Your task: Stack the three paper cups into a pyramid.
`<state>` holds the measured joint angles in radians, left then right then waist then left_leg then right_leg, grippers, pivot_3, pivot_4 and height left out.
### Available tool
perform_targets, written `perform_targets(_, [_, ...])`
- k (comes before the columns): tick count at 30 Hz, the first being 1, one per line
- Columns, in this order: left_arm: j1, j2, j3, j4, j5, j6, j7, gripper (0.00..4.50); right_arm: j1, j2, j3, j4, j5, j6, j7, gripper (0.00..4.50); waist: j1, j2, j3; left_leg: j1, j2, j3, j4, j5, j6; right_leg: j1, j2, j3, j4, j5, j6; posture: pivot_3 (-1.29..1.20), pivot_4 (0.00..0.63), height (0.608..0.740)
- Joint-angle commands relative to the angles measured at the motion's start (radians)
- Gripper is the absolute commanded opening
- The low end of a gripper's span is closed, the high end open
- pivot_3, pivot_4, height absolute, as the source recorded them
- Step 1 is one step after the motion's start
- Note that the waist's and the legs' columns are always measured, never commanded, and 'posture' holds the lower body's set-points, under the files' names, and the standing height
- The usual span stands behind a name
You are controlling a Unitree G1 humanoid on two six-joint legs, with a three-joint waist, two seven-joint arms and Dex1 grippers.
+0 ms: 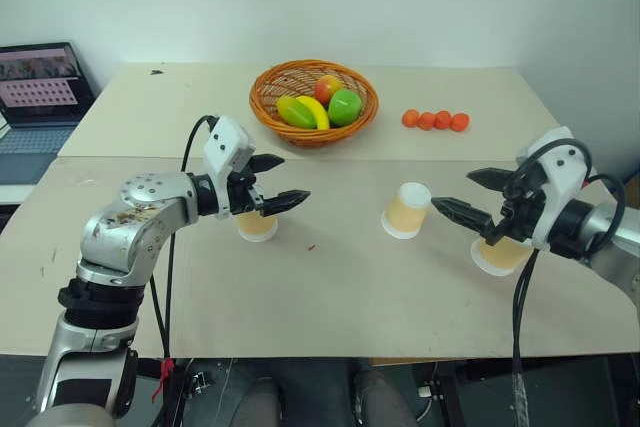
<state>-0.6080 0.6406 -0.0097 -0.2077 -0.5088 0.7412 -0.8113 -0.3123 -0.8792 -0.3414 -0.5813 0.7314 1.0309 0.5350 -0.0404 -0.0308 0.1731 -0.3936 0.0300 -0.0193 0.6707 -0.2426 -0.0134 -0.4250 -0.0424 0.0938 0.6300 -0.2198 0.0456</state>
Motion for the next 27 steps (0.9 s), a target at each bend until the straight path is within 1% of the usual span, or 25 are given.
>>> perform_targets(1, [-0.043, -0.019, 0.015, 0.007, 0.019, -0.047, 0.016, 4.5, -0.008, -0.004, -0.041, -0.043, 0.017, -0.009, -0.013, 4.4, 0.0, 0.0, 0.0, 0.0, 0.0, 0.0, 0.0, 0.0, 0.0, 0.0, 0.0, 0.0, 0.0, 0.0, 0.0, 0.0, 0.15, 0.734])
perform_targets(4, [-0.1, -0.06, 0.008, 0.041, 0.006, -0.048, 0.017, 4.5, 0.016, 0.006, -0.06, -0.075, 0.028, 0.015, -0.043, 4.4, 0.008, 0.0, 0.0, 0.0, 0.0, 0.0, 0.001, 0.0, 0.0, 0.0, 0.0, -0.001, 0.0, 0.0, 0.0, 0.0, 0.15, 0.734])
perform_targets(9, [-0.156, -0.098, -0.007, 0.083, 0.029, -0.043, 0.035, 4.5, 0.036, 0.027, -0.084, -0.111, 0.058, 0.045, -0.095, 4.4, 0.011, 0.0, 0.0, -0.002, 0.0, -0.001, 0.004, 0.0, 0.0, 0.0, 0.0, -0.001, 0.0, 0.0, 0.0, 0.0, 0.15, 0.734])
perform_targets(10, [-0.173, -0.11, -0.02, 0.109, 0.064, -0.045, 0.072, 4.5, 0.049, 0.024, -0.094, -0.117, 0.052, 0.048, -0.104, 4.4, 0.01, 0.0, 0.0, -0.002, 0.0, -0.001, 0.004, 0.0, 0.0, 0.0, 0.0, -0.001, 0.0, 0.0, 0.0, 0.0, 0.15, 0.734])
perform_targets(12, [-0.202, -0.154, -0.013, 0.14, 0.063, -0.04, 0.105, 4.5, 0.075, 0.018, -0.13, -0.125, 0.035, 0.047, -0.127, 4.4, 0.014, 0.0, 0.0, -0.002, 0.0, -0.001, 0.004, 0.0, 0.0, 0.0, 0.0, -0.001, 0.0, 0.0, 0.0, 0.0, 0.15, 0.734])
perform_targets(14, [-0.212, -0.176, -0.014, 0.139, 0.048, -0.021, 0.101, 4.5, 0.087, 0.023, -0.16, -0.123, 0.03, 0.042, -0.147, 4.4, 0.019, 0.0, 0.0, -0.002, 0.0, -0.001, 0.005, 0.0, 0.0, 0.0, 0.0, -0.001, 0.001, 0.001, 0.001, 0.0, 0.15, 0.734])
perform_targets(18, [-0.221, -0.199, -0.02, 0.127, 0.023, 0.001, 0.075, 4.5, 0.137, 0.026, -0.18, -0.136, 0.03, 0.041, -0.155, 4.4, 0.021, 0.0, 0.0, -0.003, 0.0, -0.001, 0.006, 0.0, 0.0, 0.0, 0.0, 0.0, 0.001, 0.001, 0.001, 0.0, 0.15, 0.734])
perform_targets(21, [-0.221, -0.205, -0.018, 0.094, -0.038, 0.04, 0.023, 4.5, 0.226, 0.034, -0.249, -0.107, -0.046, 0.0, -0.178, 4.4, 0.023, 0.0, 0.0, -0.003, 0.0, -0.001, 0.006, 0.0, 0.0, 0.0, 0.0, -0.001, 0.001, 0.001, 0.001, 0.0, 0.15, 0.734])
perform_targets(27, [-0.247, -0.213, -0.032, 0.07, -0.117, 0.096, -0.054, 4.5, 0.36, 0.08, -0.407, -0.089, -0.129, -0.085, -0.175, 4.4, 0.026, 0.0, 0.0, -0.004, -0.001, -0.001, 0.007, 0.0, 0.0, 0.0, 0.0, -0.001, 0.001, 0.001, 0.003, 0.0, 0.15, 0.734])
